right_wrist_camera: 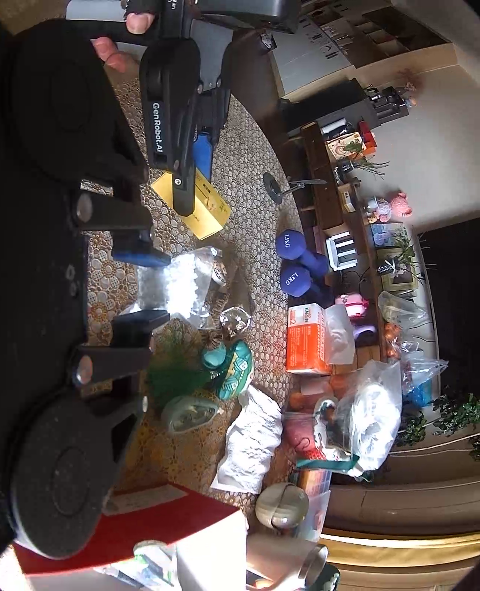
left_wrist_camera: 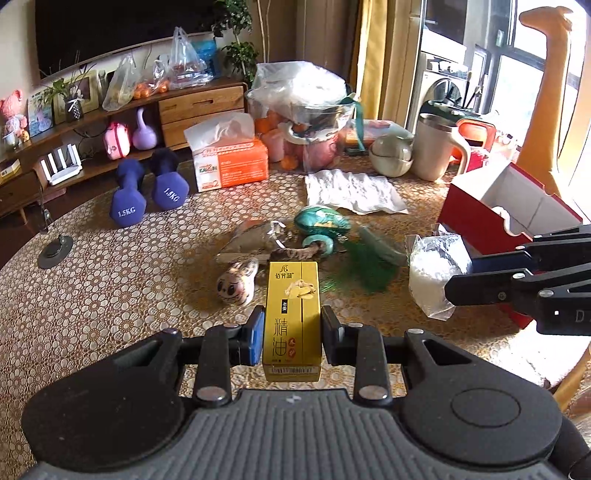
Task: Organize objects
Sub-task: 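Carry the yellow box and white-pieces bag into the shoebox and lower them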
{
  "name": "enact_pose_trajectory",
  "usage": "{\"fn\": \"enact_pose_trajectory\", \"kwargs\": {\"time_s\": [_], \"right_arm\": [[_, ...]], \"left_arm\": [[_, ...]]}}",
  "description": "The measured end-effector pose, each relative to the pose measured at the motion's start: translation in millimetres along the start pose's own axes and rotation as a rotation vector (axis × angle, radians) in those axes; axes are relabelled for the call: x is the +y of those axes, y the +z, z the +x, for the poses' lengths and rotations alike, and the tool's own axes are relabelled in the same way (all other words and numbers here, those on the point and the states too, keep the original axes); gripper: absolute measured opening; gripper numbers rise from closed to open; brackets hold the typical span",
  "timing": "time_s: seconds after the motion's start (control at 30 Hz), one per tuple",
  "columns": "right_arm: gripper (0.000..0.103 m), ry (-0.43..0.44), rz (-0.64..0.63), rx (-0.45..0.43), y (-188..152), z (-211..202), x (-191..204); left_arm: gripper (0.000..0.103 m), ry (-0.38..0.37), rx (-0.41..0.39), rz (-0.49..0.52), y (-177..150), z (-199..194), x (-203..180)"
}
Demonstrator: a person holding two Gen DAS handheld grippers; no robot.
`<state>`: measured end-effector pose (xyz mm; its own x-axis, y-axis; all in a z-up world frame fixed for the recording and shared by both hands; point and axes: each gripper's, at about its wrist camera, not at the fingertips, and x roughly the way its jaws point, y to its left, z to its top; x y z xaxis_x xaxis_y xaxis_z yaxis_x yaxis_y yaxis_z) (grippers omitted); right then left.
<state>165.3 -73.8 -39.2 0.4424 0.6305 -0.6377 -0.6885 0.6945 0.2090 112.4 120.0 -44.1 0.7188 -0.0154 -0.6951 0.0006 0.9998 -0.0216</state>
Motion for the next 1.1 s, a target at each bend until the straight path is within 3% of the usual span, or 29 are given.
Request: {"fn": "enact_pose_trajectory", "kwargs": {"time_s": [0.3,0.53,0.8,1.1], "right_arm": [[0.023,-0.032,0.051,-0.072,-2.4,-68.5,-30.3],[0.023,-0.113,0.085,-0.119,-2.5,-112.8,-66.5],[0.023,-0.23,0.134,-0.157,-11.6,-151.8,-119.5],[0.023,-0.336,0.226,-0.165,-26.0,-164.8,-183.2]], "left_arm": [[0.031,-0.087,-0.031,0.083,27.8,-28.6,-72.5],[0.031,-0.159,-0.062,0.154,49.1,-34.8,-130.1],[0.031,-0.226,-0.07,0.227,66.1,-21.9,-193.2],[0.031,-0.264,-0.041,0.26,84.6,16.9,-253.1]]}}
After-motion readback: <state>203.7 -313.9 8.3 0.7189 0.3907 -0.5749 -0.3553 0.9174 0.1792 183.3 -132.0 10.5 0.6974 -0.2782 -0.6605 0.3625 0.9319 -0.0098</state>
